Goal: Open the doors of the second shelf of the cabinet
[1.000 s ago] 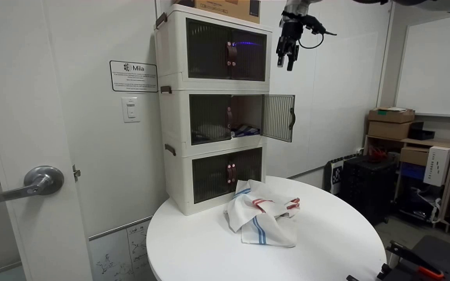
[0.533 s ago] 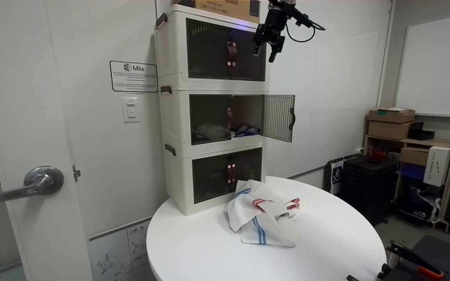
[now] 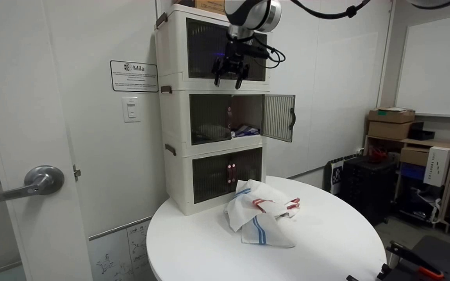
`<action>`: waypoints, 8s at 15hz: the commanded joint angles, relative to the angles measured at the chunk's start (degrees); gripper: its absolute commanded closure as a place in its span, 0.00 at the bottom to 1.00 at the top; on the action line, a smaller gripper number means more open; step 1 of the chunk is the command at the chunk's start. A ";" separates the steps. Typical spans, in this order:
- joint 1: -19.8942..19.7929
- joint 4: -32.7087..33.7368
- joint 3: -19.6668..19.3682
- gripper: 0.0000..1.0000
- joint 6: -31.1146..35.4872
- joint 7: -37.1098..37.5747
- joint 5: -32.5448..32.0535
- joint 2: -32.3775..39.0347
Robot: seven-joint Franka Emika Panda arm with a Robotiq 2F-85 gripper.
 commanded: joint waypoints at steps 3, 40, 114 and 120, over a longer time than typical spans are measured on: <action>7.89 -3.06 -4.74 0.00 4.99 16.71 -16.08 2.28; 12.24 -6.23 -7.64 0.00 4.51 34.90 -33.23 3.67; 9.52 -13.35 -3.00 0.93 3.34 91.84 -70.88 8.99; 9.59 -17.75 -1.57 0.92 4.96 91.14 -70.27 6.72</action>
